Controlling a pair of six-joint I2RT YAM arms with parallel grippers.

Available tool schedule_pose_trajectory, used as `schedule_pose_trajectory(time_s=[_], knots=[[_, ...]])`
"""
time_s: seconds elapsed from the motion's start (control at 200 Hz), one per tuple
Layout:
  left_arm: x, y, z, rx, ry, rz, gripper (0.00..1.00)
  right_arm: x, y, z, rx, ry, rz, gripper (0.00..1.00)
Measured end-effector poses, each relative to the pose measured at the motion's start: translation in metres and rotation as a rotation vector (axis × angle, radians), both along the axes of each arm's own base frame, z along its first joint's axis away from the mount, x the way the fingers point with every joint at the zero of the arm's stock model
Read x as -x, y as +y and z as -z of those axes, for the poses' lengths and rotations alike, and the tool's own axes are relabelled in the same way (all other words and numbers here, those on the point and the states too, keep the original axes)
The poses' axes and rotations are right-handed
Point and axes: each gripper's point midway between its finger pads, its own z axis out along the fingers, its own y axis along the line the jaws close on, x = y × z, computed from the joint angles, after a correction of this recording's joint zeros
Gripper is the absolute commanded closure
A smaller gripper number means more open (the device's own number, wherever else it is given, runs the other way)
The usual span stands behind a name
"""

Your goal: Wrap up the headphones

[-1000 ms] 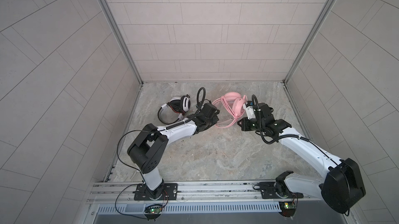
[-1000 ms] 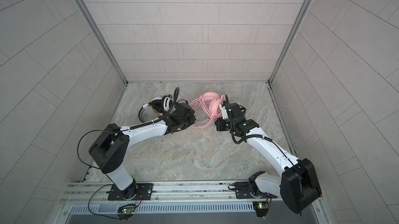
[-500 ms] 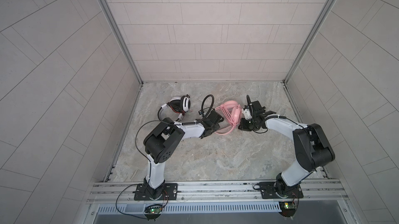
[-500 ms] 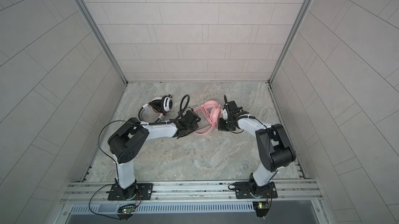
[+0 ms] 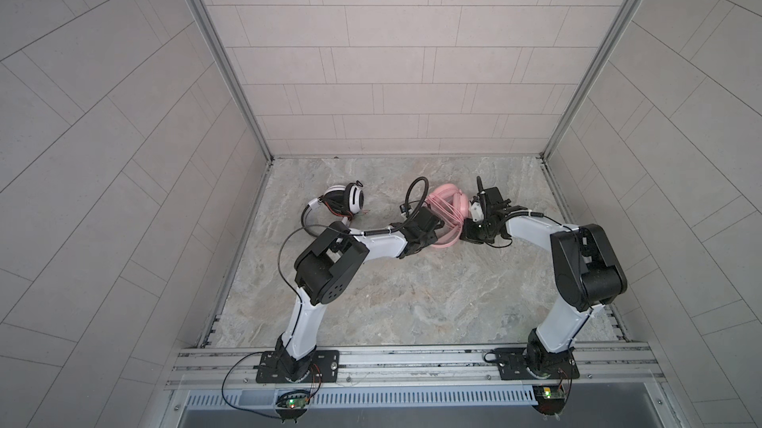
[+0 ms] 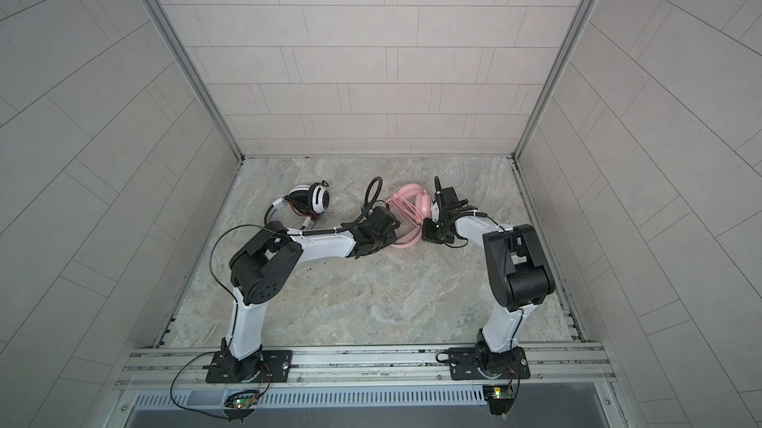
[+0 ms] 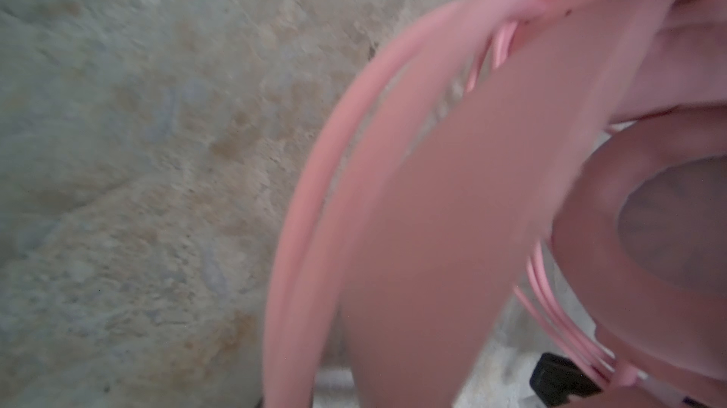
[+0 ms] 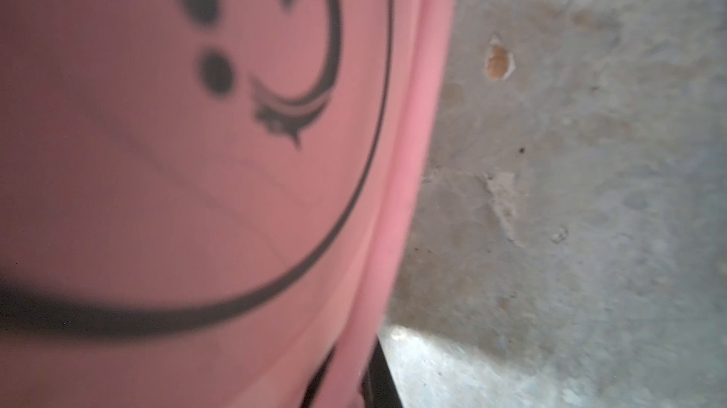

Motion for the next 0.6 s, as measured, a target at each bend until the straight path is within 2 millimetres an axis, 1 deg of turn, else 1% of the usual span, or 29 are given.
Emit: schedule_pose_trajectory(time_s=[0.02, 0.04, 0.125, 0.185, 0.285, 0.42, 0.515, 0.6], knots=[[0.001, -0.001, 0.000, -0.006, 0.000, 0.008, 0.56, 0.000, -0.001, 0.000, 0.000, 0.001, 0.002, 0.95], [0.002, -0.001, 0.000, -0.014, 0.002, 0.020, 0.50, 0.000, -0.002, 0.000, 0.000, 0.001, 0.003, 0.94], [0.007, -0.005, -0.003, -0.039, -0.005, 0.060, 0.31, -0.001, -0.003, 0.000, -0.007, 0.001, 0.004, 0.88], [0.015, -0.008, -0.006, -0.066, -0.011, 0.100, 0.22, -0.001, -0.003, 0.000, -0.012, 0.000, 0.000, 0.83], [0.029, -0.006, -0.007, -0.106, -0.002, 0.143, 0.20, 0.000, -0.004, 0.000, -0.012, 0.003, -0.003, 0.78], [0.040, 0.005, -0.008, -0.161, 0.005, 0.183, 0.18, 0.003, -0.004, 0.003, -0.015, 0.010, -0.010, 0.72], [0.044, 0.011, -0.020, -0.199, -0.017, 0.224, 0.18, 0.005, -0.006, 0.003, -0.017, 0.009, -0.006, 0.68], [0.049, 0.011, -0.037, -0.240, -0.054, 0.283, 0.12, 0.005, -0.007, 0.000, -0.018, 0.003, -0.003, 0.65]])
